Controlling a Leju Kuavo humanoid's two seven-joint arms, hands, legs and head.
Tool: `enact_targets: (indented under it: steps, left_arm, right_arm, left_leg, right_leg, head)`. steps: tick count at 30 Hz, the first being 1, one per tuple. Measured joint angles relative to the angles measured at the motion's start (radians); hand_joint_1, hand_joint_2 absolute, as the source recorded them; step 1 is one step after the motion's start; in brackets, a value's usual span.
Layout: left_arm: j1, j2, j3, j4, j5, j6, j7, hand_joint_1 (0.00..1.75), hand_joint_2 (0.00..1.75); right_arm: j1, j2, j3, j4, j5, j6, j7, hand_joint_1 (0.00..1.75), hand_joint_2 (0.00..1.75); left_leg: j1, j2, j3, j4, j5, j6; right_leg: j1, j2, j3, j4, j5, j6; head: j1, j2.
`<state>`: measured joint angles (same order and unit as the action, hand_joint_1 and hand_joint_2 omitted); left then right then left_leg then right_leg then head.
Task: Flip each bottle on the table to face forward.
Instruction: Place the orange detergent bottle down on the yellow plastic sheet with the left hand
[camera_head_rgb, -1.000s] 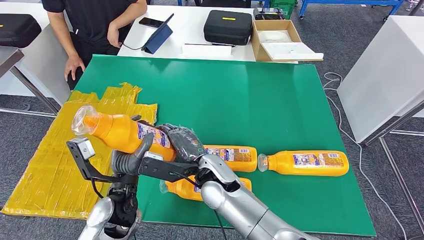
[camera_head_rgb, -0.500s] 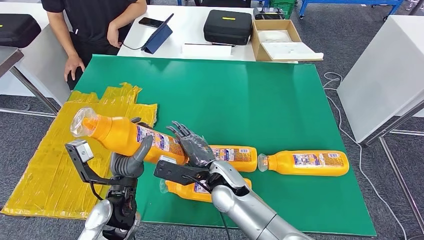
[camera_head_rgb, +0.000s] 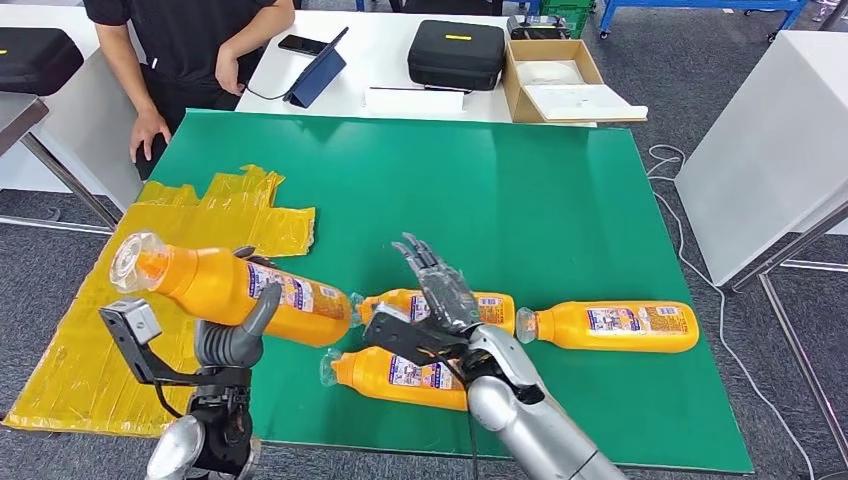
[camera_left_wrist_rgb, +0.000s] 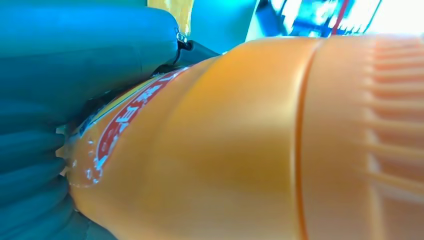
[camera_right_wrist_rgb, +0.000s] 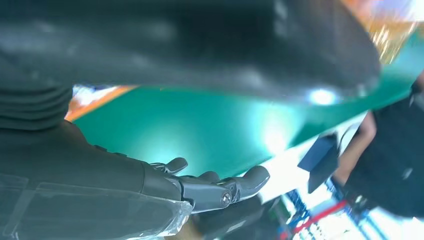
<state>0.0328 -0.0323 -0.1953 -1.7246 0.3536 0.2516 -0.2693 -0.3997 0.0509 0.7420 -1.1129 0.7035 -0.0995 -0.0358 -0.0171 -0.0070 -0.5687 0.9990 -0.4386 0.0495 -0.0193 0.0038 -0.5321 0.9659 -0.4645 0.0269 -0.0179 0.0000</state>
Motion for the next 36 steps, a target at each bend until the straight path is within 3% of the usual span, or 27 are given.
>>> enact_targets:
  steps: [4,9,13,16,22,27,36]
  left_arm:
    - [0.026,0.025,0.079,-0.002,-0.216,0.039,0.002,1.75,1.75]
    - [0.018,0.084,0.17,0.031,-0.654,0.168,-0.018,1.75,1.75]
    - [-0.023,0.145,0.18,0.107,-1.105,0.334,0.01,1.75,1.75]
    - [-0.051,0.179,0.167,0.179,-1.343,0.405,0.052,1.75,1.75]
    - [-0.078,0.216,0.128,0.273,-1.505,0.438,0.099,1.75,1.75]
    - [-0.129,0.239,0.066,0.359,-1.739,0.439,0.158,1.75,1.75]
    - [-0.175,0.252,0.004,0.451,-1.769,0.44,0.173,1.75,1.75]
  right_arm:
    - [0.09,-0.059,-0.125,-0.201,-0.041,0.049,-0.022,0.0,0.0]
    - [0.211,-0.131,-0.321,-0.482,-0.08,0.128,-0.081,0.0,0.0]
    - [0.257,-0.195,-0.41,-0.596,-0.109,0.15,-0.121,0.0,0.0]
    - [0.258,-0.23,-0.433,-0.618,-0.139,0.151,-0.136,0.0,0.0]
    - [0.243,-0.263,-0.438,-0.619,-0.161,0.151,-0.137,0.0,0.0]
    - [0.224,-0.275,-0.437,-0.619,-0.168,0.152,-0.121,0.0,0.0]
    - [0.221,-0.287,-0.436,-0.618,-0.169,0.152,-0.119,0.0,0.0]
  left_leg:
    - [0.0,-0.002,-0.001,0.0,0.0,0.0]
    - [0.0,-0.002,-0.002,0.0,0.0,0.0]
    - [0.0,-0.001,-0.002,0.0,0.0,0.0]
    - [0.0,0.001,-0.001,0.0,0.0,0.0]
    - [0.0,0.001,-0.001,0.0,0.001,0.0]
    - [-0.001,0.0,-0.002,0.0,0.001,0.0]
    - [-0.001,0.002,-0.002,0.0,0.001,0.0]
  right_leg:
    - [0.0,0.0,-0.002,0.0,0.0,0.0]
    - [0.0,0.0,-0.004,0.0,0.0,0.0]
    - [0.0,0.0,-0.003,0.0,0.001,0.0]
    - [0.0,0.0,-0.004,0.0,0.002,-0.001]
    - [0.0,0.0,-0.004,0.0,0.003,-0.001]
    - [0.0,0.0,-0.004,0.0,0.003,-0.001]
    - [0.0,0.0,-0.004,0.0,0.004,-0.001]
  head:
    - [0.0,0.0]
    - [0.0,0.0]
    - [0.0,0.0]
    - [0.0,0.0]
    - [0.0,0.0]
    - [0.0,0.0]
    - [0.0,0.0]
